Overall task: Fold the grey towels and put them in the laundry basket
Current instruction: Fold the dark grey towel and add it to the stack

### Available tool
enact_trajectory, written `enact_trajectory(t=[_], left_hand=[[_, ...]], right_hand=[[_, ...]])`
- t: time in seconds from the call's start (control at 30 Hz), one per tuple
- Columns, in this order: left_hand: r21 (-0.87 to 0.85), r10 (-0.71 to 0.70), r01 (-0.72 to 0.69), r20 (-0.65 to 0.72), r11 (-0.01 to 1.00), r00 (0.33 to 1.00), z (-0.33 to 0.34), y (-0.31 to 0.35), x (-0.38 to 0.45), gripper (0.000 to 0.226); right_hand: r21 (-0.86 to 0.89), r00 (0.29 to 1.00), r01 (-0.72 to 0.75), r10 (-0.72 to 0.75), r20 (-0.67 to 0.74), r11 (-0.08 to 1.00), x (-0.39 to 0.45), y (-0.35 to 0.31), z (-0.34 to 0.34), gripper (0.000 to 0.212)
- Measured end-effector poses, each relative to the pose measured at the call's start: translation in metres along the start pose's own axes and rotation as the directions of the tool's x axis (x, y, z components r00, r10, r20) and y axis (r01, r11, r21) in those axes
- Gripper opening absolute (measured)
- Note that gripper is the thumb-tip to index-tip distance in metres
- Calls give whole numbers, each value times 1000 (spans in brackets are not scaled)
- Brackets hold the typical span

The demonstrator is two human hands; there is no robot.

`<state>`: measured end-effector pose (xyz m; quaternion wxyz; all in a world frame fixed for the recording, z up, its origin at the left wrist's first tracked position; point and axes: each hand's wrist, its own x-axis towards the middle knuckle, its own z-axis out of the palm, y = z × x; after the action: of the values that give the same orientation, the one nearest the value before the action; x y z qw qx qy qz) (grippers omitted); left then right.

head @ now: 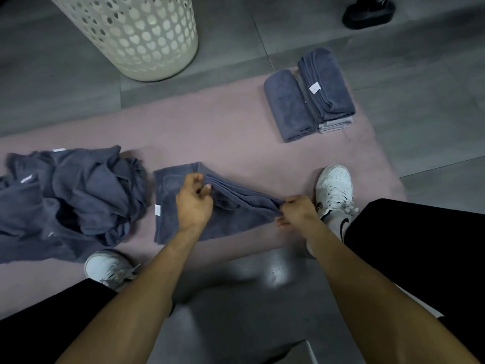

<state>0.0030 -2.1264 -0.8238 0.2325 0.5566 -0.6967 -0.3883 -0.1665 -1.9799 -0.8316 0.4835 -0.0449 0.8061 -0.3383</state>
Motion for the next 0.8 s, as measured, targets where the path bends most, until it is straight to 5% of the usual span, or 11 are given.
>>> enact_trajectory(t=[0.13,0.27,0.47,0.67,0.8], left_hand=[[64,113,-116,48,991,992,-37,24,4,21],[93,127,-130,35,987,991,-78,73,14,10],[-207,80,-78,-3,975,997,-141,160,3,23],[-376,298,-332,-148,865,943,-199,201,-37,27],[-259,345,-349,-62,901,937,-215,207,-54,29]], right_hand=[[305,996,-19,-8,88,952,-35,-42,-20,23],[329,991,123,-136,16,936,-80,-84,-34,20],[324,919,393,-354,-175,861,-159,-155,-61,17],[235,663,745,-657,-359,624,-237,-201,-86,22],[-280,474,734,-762,-442,619,-259,-201,-97,21]])
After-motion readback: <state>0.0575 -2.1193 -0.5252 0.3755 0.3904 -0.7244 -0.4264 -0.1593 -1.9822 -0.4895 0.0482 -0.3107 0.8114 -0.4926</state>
